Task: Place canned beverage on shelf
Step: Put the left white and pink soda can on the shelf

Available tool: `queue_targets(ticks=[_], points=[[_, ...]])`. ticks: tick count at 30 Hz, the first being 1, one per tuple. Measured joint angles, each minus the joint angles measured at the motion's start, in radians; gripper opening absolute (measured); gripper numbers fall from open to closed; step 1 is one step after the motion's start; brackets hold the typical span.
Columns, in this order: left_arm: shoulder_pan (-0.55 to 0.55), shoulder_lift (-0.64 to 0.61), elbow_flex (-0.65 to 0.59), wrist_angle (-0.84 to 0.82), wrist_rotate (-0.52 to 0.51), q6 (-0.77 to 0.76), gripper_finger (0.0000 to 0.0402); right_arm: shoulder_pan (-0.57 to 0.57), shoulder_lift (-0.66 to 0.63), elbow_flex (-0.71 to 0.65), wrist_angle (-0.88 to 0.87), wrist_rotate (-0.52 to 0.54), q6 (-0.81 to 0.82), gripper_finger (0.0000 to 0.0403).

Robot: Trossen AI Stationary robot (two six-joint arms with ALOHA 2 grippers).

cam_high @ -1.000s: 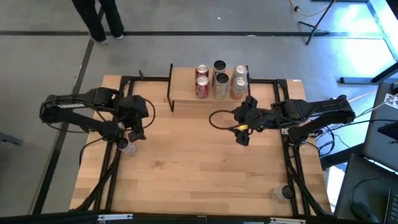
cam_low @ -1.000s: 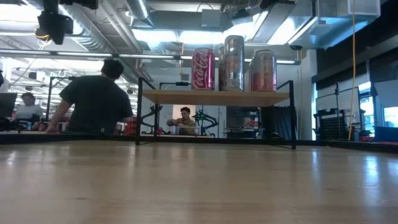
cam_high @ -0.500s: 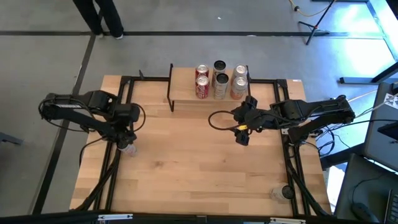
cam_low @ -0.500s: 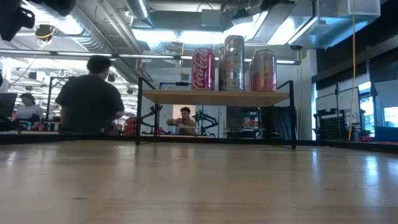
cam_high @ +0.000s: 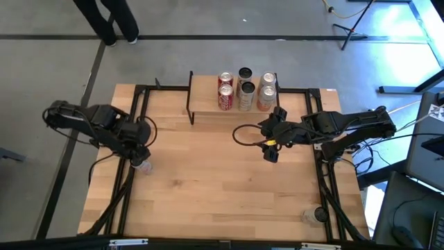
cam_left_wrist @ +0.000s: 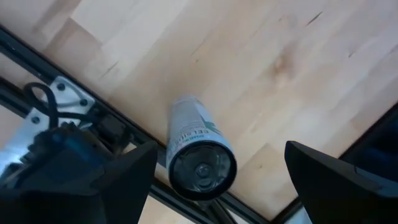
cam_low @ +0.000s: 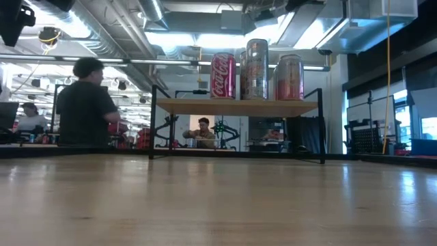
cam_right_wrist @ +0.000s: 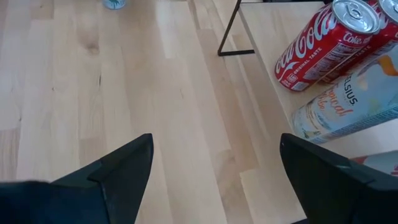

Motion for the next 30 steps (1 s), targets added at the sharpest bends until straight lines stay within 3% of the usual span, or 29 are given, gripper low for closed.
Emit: queue_targets(ticks=[11,30], points=[[-0.114,-0.001,-0.004,0.001,-0.022,-0.058,0.0343,0.0,0.0,0.0,-0.001,-0.041,-0.001,0.0337],[-0.232,0.0,-0.157,0.031,0.018,-0.159,0.0343,0.0,0.0,-0.001,0.001,-0.051,-0.018,0.0337]])
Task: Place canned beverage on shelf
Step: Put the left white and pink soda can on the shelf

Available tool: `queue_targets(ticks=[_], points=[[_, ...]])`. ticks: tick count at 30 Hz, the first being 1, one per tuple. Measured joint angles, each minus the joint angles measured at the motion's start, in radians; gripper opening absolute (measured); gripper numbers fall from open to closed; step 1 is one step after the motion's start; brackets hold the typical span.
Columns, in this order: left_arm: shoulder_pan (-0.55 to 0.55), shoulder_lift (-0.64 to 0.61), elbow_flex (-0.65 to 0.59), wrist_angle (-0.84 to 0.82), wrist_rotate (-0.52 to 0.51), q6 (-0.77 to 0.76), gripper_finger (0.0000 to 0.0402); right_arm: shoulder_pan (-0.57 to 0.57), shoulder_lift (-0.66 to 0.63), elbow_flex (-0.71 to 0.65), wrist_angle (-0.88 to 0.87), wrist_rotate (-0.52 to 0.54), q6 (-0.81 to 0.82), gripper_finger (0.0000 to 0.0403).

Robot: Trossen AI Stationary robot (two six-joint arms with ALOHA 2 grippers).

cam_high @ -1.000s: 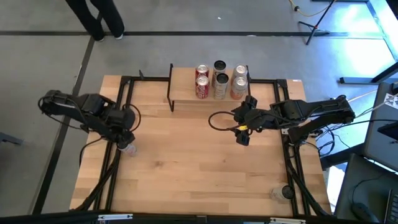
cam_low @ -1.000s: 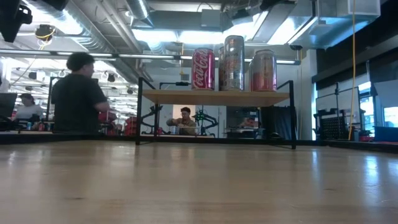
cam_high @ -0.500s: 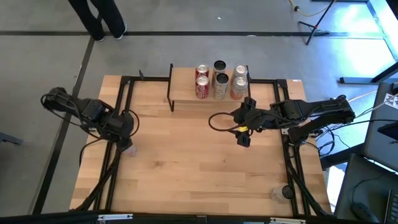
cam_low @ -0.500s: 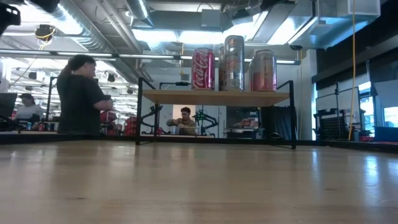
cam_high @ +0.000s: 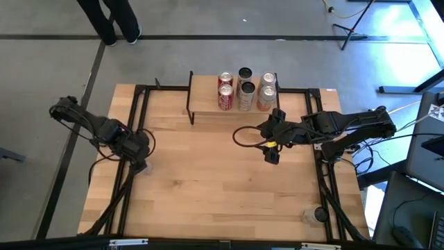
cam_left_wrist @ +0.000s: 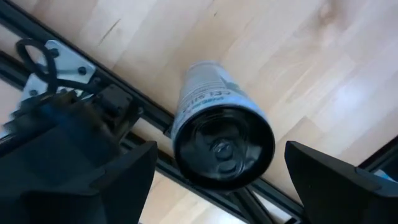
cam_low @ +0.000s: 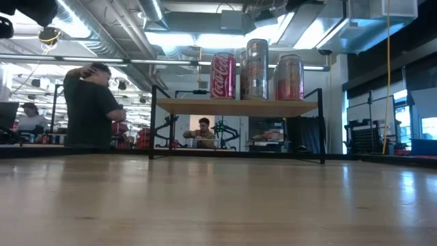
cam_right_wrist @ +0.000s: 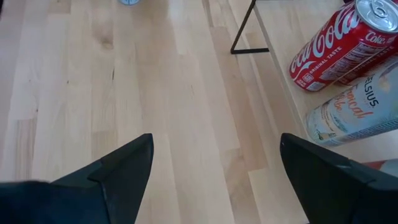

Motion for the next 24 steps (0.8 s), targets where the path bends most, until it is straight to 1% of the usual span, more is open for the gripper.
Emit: queue_targets(ticks=[4,10,13,20,24], points=[[-0.008,0.0,-0.047,0.055,0.001,0.004,0.0343,0.0,0.0,0.0,0.001,0.0,0.0,0.0337],[-0.009,0.028,-0.11,0.111,0.012,0.067,0.0337,0.0,0.0,0.0,0.002,0.002,0.0,0.0337],[-0.009,0.047,-0.118,0.126,0.006,0.109,0.0315,0.0,0.0,0.0,0.002,0.002,0.0,0.0337],[-0.009,0.073,-0.119,0.146,0.013,0.197,0.0233,0.0,0.0,0.0,0.005,0.002,0.0,0.0337],[-0.009,0.073,-0.118,0.159,0.019,0.209,0.0229,0.0,0.0,0.0,0.005,0.002,0.0,0.0337]])
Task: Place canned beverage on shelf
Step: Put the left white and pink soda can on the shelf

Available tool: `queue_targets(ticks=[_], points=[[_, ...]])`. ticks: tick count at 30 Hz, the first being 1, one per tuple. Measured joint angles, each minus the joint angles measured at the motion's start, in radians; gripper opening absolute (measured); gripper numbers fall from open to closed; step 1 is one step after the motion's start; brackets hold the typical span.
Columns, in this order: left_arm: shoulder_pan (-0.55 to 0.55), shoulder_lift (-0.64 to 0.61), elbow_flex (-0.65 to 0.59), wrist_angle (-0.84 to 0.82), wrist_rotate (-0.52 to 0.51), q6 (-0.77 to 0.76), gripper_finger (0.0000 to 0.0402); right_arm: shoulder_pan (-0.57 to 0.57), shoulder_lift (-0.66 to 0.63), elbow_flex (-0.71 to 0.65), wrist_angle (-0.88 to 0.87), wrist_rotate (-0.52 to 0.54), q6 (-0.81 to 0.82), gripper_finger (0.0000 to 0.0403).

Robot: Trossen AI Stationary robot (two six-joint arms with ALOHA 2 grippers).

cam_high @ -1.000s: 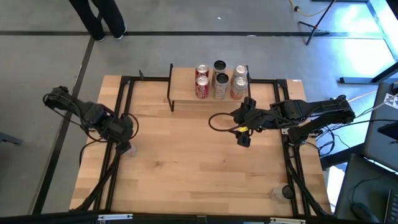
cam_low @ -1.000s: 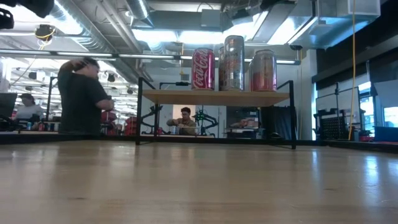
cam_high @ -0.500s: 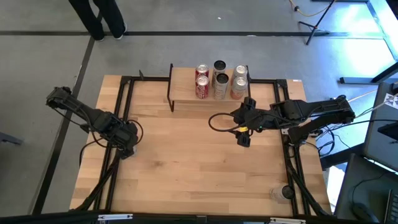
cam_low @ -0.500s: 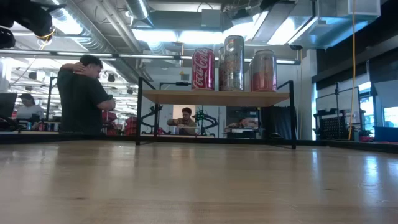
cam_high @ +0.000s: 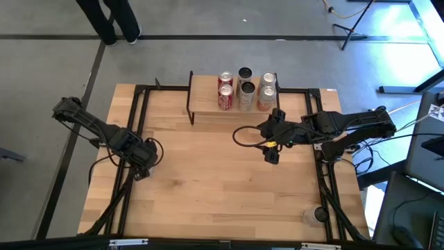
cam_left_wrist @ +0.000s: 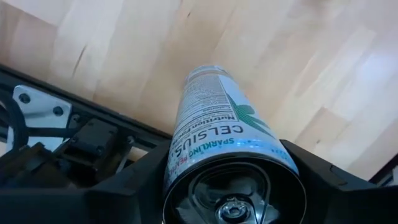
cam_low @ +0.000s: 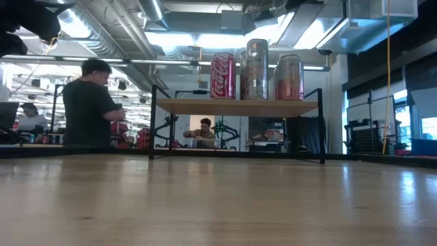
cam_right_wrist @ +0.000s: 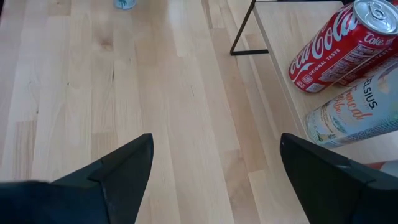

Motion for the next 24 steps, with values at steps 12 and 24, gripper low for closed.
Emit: queue_targets(ticks=[12,24], points=[[0.041,0.005,0.152,0.008,-0.043,0.028,0.0229,0.0,0.0,0.0,0.018,-0.001,0.0,0.0337],[0.15,0.166,0.487,0.004,-0.162,0.255,0.023,0.0,0.009,0.0,0.067,-0.003,0.05,0.0337]])
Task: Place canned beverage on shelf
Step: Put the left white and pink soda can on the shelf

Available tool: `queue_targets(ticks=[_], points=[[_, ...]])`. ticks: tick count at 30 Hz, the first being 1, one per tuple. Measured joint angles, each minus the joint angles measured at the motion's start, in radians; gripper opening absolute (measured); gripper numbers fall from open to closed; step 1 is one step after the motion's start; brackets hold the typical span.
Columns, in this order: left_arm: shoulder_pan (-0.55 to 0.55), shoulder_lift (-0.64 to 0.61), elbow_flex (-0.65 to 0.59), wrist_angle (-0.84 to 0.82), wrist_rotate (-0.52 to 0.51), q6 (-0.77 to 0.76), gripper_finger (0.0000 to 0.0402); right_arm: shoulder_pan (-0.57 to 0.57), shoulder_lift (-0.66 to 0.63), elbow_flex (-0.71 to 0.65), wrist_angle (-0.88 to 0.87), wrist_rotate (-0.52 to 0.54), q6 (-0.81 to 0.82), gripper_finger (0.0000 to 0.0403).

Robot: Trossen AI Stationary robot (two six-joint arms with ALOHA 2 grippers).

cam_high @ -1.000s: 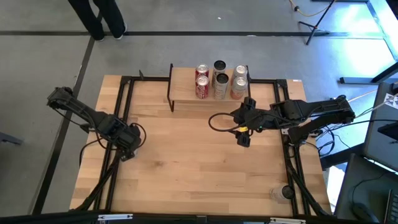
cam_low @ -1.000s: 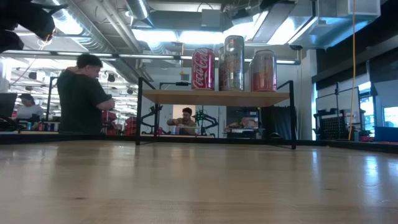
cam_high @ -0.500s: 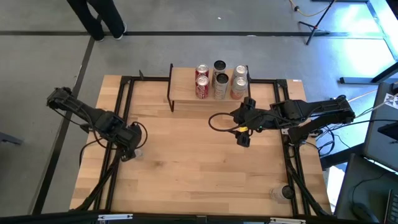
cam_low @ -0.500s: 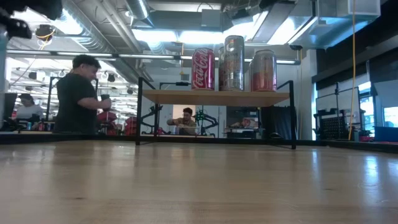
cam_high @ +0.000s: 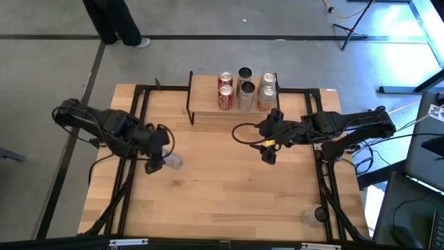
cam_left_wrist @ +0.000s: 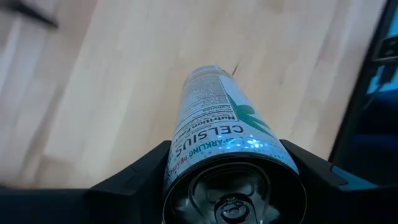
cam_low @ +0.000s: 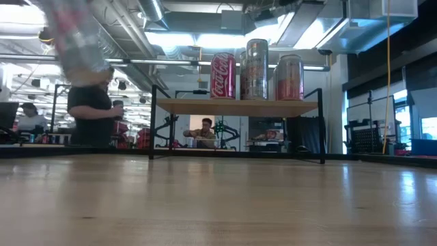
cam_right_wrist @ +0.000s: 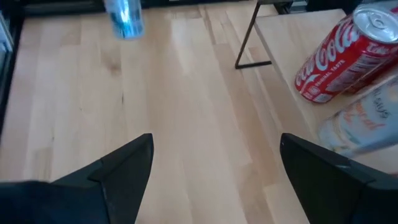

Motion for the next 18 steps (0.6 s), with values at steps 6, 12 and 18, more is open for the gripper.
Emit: queue_targets(ticks=[6,12,18], points=[[0.053,0.119,0.205,0.0,0.0,0.147,0.023,0.0,0.046,0.0,0.024,0.017,0.027,0.0337],[0.104,0.193,0.357,0.002,-0.007,0.266,0.023,-0.002,0.099,0.0,0.145,0.015,-0.034,0.0312],[0.136,0.229,0.418,0.02,-0.024,0.348,0.023,-0.029,0.108,0.0,0.328,-0.024,-0.108,0.0212]])
